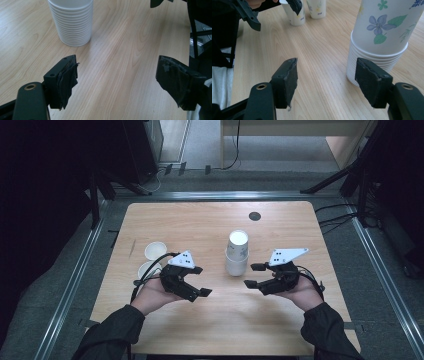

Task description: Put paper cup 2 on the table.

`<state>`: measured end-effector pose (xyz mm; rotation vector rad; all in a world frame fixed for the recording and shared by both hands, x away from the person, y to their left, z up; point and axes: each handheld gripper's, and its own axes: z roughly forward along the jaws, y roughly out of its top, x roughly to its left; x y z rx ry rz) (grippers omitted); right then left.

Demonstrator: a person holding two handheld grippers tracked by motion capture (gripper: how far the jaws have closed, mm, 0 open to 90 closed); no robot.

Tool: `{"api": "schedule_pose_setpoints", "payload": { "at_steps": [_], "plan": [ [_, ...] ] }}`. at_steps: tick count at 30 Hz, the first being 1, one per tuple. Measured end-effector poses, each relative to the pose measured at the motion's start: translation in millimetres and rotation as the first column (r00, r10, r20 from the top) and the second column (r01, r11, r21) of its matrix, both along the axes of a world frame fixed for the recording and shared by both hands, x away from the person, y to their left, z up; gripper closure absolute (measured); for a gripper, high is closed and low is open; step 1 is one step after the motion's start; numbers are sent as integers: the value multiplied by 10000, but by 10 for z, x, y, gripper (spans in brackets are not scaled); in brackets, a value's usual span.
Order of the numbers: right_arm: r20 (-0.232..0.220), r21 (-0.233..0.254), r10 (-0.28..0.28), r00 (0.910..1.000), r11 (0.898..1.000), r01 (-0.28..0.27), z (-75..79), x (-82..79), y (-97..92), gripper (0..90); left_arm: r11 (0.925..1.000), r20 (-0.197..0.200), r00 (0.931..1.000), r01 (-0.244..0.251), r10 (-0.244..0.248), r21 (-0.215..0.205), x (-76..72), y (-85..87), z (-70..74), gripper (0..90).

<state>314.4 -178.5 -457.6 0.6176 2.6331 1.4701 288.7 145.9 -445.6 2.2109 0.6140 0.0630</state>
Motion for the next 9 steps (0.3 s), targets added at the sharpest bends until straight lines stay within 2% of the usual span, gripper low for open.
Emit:
{"api": "schedule_pose_setpoints", "payload": {
  "at_steps": [9],
  "plan": [
    [15, 10, -24, 10000, 10000, 24, -9, 10, 2, 343, 9997, 118, 9996, -253, 254, -54, 9, 6, -44, 179]
  ]
}}
